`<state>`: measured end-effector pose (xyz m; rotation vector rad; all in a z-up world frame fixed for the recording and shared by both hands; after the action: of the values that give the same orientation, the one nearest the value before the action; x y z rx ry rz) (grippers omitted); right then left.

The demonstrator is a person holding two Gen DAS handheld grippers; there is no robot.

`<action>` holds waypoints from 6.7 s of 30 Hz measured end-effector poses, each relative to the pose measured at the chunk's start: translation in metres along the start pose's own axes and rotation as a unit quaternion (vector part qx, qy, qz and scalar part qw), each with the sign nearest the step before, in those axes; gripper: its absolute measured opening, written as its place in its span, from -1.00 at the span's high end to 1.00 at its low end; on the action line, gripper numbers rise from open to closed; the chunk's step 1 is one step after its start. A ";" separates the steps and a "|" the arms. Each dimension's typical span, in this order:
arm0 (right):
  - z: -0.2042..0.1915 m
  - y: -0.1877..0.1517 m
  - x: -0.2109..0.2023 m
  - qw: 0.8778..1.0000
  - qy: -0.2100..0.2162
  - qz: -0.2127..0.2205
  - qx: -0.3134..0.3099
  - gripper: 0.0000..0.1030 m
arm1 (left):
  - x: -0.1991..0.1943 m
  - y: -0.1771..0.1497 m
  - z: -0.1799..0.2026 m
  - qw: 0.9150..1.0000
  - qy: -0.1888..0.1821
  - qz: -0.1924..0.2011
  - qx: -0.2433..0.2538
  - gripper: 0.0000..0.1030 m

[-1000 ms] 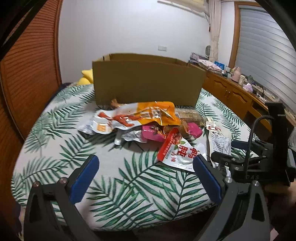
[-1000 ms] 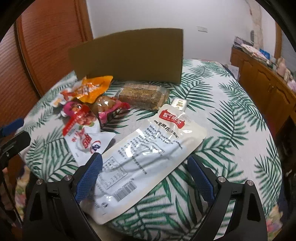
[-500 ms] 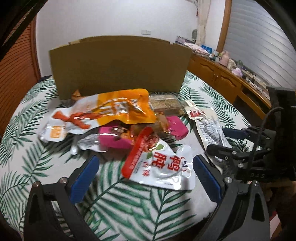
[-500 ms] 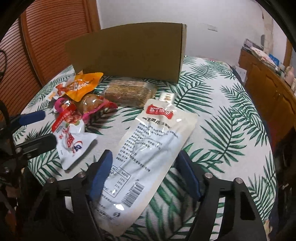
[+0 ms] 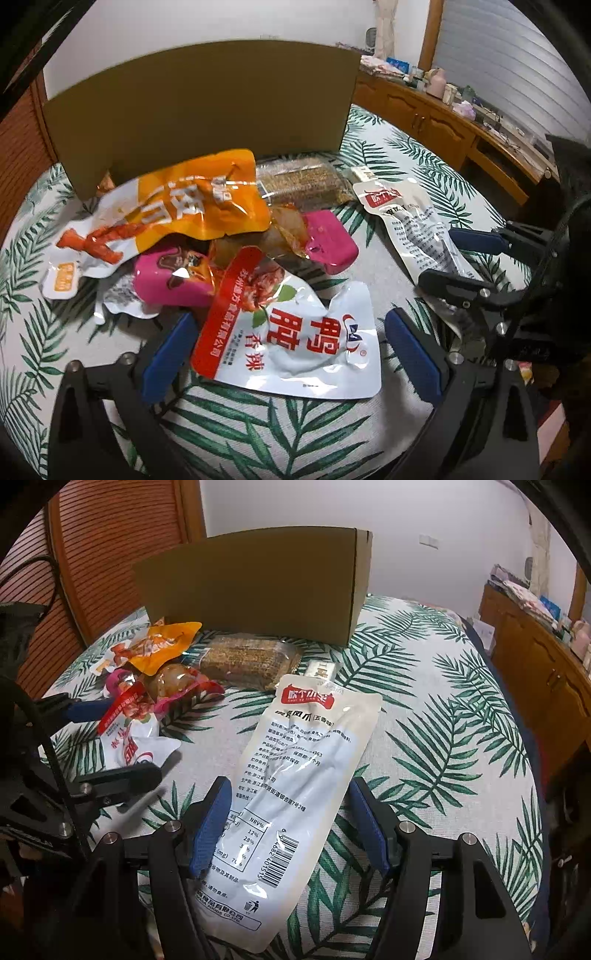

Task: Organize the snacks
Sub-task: 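Grasp the white duck-neck pouch with the left tool while the right tool grasps the long white pouch, then carry both pouches over the cardboard box and open both tools to drop them, then grasp the orange spicy-strip pack with the left tool while the right tool grasps the pink fish-snack pack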

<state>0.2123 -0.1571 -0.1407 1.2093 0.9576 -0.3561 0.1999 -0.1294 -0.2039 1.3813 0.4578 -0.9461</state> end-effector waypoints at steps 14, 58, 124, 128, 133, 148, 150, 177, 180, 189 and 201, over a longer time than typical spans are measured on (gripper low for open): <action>0.006 -0.003 -0.003 1.000 0.012 -0.015 0.001 -0.09 | -0.022 -0.003 0.010 0.999 -0.040 0.018 0.004 -0.09; 0.016 0.003 -0.035 0.999 0.031 0.037 0.021 0.48 | -0.052 0.010 0.002 0.995 -0.080 0.062 -0.021 -0.13; 0.026 0.260 0.047 0.991 0.013 0.118 -0.059 0.36 | 0.020 0.261 -0.126 0.994 -0.016 0.110 -0.018 -0.20; 0.025 0.255 0.056 0.993 0.005 0.105 -0.060 0.28 | 0.022 0.258 -0.130 0.994 -0.020 0.108 -0.024 -0.29; 0.027 0.252 0.060 0.993 0.012 0.101 -0.052 0.18 | 0.016 0.255 -0.134 0.993 -0.020 0.118 -0.027 -0.55; 0.009 0.223 -0.031 0.987 0.051 0.149 -0.026 0.07 | -0.041 0.219 -0.129 0.988 -0.033 0.151 -0.028 -0.82; 0.003 0.213 -0.039 0.987 0.056 0.148 -0.026 0.07 | -0.049 0.207 -0.130 0.987 -0.031 0.152 -0.027 -0.83; -0.103 0.112 0.034 0.989 0.134 0.043 -0.050 0.07 | -0.043 0.093 -0.161 0.995 0.015 0.094 -0.036 -1.00; -0.102 0.108 0.035 0.990 0.126 0.038 -0.055 0.05 | -0.043 0.088 -0.163 0.995 0.027 0.092 -0.031 -1.00; -0.105 0.090 0.027 0.989 0.118 0.015 -0.089 0.03 | -0.050 0.081 -0.164 0.996 0.028 0.085 -0.011 -1.00; -0.113 0.074 0.038 0.987 0.112 -0.010 -0.118 -0.05 | -0.041 0.087 -0.141 0.997 -0.017 0.072 0.023 -1.00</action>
<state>0.2367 -0.0196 -0.1279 1.0361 1.1712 -0.1179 0.2788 0.0099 -0.1446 1.4186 0.3080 -0.8650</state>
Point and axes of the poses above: each gripper's, at about its wrist camera, not at the fingertips, and x roughly the way its jaws point, z to its right, y to its top, the point moved 8 cm from there along x, roughly the way its jaws point, and after that the axes turned 8 degrees about -x, right-handed, at the moved point
